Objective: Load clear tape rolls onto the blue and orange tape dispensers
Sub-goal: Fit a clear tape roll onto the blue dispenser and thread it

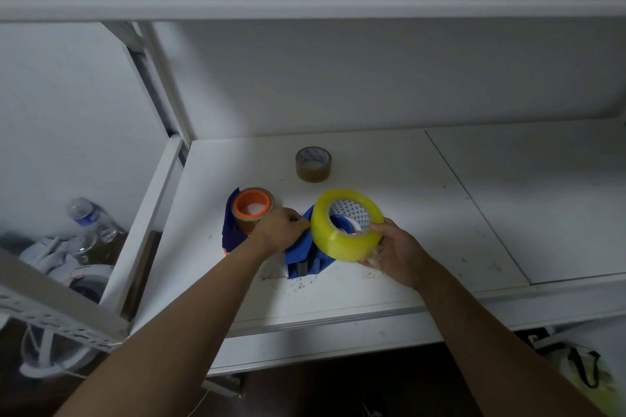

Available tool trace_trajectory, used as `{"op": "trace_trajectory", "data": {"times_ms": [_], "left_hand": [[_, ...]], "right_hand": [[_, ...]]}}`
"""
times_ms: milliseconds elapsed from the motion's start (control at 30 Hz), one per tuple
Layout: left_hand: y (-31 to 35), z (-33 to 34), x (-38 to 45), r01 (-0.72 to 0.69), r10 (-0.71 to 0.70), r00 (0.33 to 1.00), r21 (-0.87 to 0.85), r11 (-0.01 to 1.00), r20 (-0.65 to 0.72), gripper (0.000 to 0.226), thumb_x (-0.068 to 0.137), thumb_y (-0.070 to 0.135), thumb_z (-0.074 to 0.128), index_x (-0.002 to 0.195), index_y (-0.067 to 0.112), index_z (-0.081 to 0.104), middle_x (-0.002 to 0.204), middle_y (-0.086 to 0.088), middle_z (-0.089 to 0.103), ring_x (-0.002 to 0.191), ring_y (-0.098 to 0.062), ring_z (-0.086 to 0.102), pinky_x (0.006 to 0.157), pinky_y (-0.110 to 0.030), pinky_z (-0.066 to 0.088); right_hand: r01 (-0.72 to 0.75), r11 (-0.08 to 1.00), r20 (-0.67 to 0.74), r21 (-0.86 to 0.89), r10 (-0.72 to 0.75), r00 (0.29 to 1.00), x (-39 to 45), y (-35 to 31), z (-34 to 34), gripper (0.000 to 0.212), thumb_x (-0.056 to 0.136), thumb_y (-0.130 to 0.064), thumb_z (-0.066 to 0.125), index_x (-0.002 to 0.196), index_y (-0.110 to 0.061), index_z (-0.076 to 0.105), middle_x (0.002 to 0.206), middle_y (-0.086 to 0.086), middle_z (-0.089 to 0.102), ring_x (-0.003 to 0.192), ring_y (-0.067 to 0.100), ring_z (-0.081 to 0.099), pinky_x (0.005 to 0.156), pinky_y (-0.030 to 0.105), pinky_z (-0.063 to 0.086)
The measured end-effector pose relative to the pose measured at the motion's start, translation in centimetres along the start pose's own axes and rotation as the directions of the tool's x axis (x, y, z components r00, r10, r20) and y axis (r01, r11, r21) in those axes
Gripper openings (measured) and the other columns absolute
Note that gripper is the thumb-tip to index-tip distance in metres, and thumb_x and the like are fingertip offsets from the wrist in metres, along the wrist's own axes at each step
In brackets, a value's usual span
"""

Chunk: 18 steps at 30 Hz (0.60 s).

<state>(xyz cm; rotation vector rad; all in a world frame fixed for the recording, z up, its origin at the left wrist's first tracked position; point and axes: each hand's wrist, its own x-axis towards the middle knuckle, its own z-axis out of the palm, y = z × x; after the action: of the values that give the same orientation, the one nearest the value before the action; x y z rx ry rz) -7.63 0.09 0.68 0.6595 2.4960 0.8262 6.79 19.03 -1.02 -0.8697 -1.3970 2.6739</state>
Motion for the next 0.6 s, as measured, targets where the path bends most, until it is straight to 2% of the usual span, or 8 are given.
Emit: {"op": "trace_trajectory", "data": {"times_ms": [67, 133, 233, 333, 467, 533, 600], "left_hand": [[0.4, 0.0, 0.0, 0.0, 0.002, 0.999, 0.063, 0.998, -0.035, 0.032, 0.093, 0.037, 0.052, 0.106, 0.01, 0.064, 0.097, -0.009, 0.069, 0.089, -0.025, 0.065, 0.08, -0.04, 0.056], [0.8, 0.1, -0.1, -0.018, 0.029, 0.996, 0.12, 0.993, -0.086, 0.032, 0.093, 0.036, 0.052, 0.113, 0.011, 0.054, 0.092, -0.008, 0.064, 0.088, -0.027, 0.064, 0.076, -0.039, 0.055], [0.7, 0.3, -0.2, -0.074, 0.1, 0.985, 0.18, 0.981, -0.139, 0.031, 0.094, 0.033, 0.049, 0.119, 0.016, 0.041, 0.087, -0.007, 0.058, 0.078, -0.028, 0.062, 0.07, -0.04, 0.054], [0.9, 0.9, -0.1, -0.153, 0.194, 0.974, 0.294, 0.943, -0.115, 0.028, 0.096, 0.029, 0.043, 0.121, 0.018, 0.047, 0.107, -0.013, 0.054, 0.085, -0.032, 0.06, 0.076, -0.041, 0.052], [1.0, 1.8, 0.6, -0.181, 0.224, 0.974, 0.475, 0.861, -0.036, 0.032, 0.099, 0.023, 0.032, 0.115, 0.012, 0.058, 0.117, -0.016, 0.057, 0.11, -0.033, 0.051, 0.094, -0.043, 0.042], [1.0, 1.8, 0.9, -0.175, 0.177, 0.983, 0.483, 0.858, 0.042, 0.032, 0.1, 0.019, 0.029, 0.112, 0.006, 0.056, 0.122, -0.015, 0.059, 0.119, -0.034, 0.045, 0.097, -0.043, 0.04], [0.9, 1.7, 0.8, -0.202, 0.153, 0.978, 0.468, 0.86, 0.14, 0.035, 0.101, 0.019, 0.028, 0.119, 0.008, 0.056, 0.132, -0.01, 0.056, 0.122, -0.034, 0.042, 0.099, -0.044, 0.039]], "right_hand": [[0.033, 0.994, -0.058, -0.106, -0.039, 0.998, -0.1, -0.4, 0.3, 0.019, 0.094, -0.012, 0.05, 0.109, -0.017, 0.059, 0.109, 0.011, 0.064, 0.089, 0.026, 0.064, 0.066, 0.041, 0.055], [0.07, 0.981, -0.084, -0.183, -0.087, 0.993, -0.1, -0.9, 0.4, 0.016, 0.094, -0.011, 0.05, 0.107, -0.015, 0.059, 0.107, 0.011, 0.063, 0.089, 0.026, 0.063, 0.063, 0.039, 0.055], [0.082, 0.97, -0.094, -0.23, -0.106, 0.99, -0.1, -1.5, 0.2, 0.018, 0.095, -0.012, 0.051, 0.11, -0.016, 0.06, 0.111, 0.012, 0.064, 0.096, 0.029, 0.064, 0.068, 0.043, 0.056], [0.073, 0.972, -0.078, -0.225, -0.092, 0.993, -0.2, -1.4, -0.3, 0.022, 0.094, -0.014, 0.053, 0.115, -0.016, 0.06, 0.116, 0.014, 0.064, 0.1, 0.031, 0.063, 0.072, 0.045, 0.056], [0.079, 0.987, -0.051, -0.143, -0.087, 0.995, -0.3, -1.1, -0.6, 0.024, 0.094, -0.014, 0.051, 0.116, -0.013, 0.061, 0.117, 0.016, 0.063, 0.097, 0.029, 0.063, 0.073, 0.045, 0.056], [0.06, 0.998, -0.019, 0.003, -0.06, 0.998, -0.3, -0.9, -0.8, 0.028, 0.096, -0.016, 0.048, 0.121, -0.009, 0.06, 0.116, 0.016, 0.067, 0.096, 0.029, 0.066, 0.077, 0.046, 0.057], [0.03, 0.989, -0.008, 0.148, -0.03, 1.0, -0.4, -0.8, -1.1, 0.03, 0.096, -0.021, 0.047, 0.119, -0.008, 0.06, 0.108, 0.013, 0.072, 0.09, 0.028, 0.07, 0.076, 0.043, 0.059]]}}
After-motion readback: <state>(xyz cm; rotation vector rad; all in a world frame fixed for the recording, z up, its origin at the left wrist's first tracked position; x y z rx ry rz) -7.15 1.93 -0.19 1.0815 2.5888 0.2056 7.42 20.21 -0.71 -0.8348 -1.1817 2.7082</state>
